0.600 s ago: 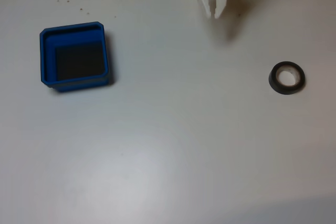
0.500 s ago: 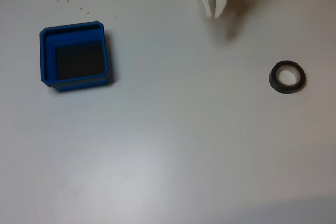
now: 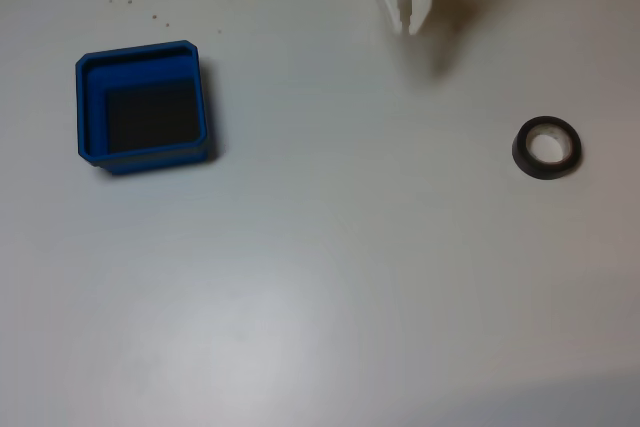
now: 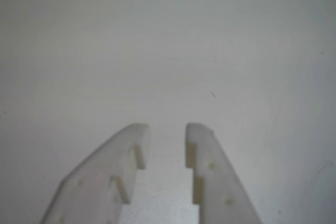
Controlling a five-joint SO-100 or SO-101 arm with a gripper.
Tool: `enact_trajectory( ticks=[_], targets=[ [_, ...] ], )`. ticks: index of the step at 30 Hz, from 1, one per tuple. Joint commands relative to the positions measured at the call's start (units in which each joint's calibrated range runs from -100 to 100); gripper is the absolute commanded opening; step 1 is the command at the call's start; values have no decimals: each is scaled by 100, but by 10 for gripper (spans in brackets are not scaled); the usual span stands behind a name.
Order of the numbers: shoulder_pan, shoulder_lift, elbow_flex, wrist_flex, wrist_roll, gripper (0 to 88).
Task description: Pick the black tape roll and drop it in the blue box
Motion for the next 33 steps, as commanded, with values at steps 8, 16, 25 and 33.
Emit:
enact_trajectory(
  ticks=[8, 16, 25, 33],
  targets=[
    [-26, -349, 81, -65, 26, 7],
    [-26, -349, 81, -65, 26, 7],
    [-26, -340, 81, -65, -9, 7],
    [-36, -340, 81, -65, -9, 7]
  ],
)
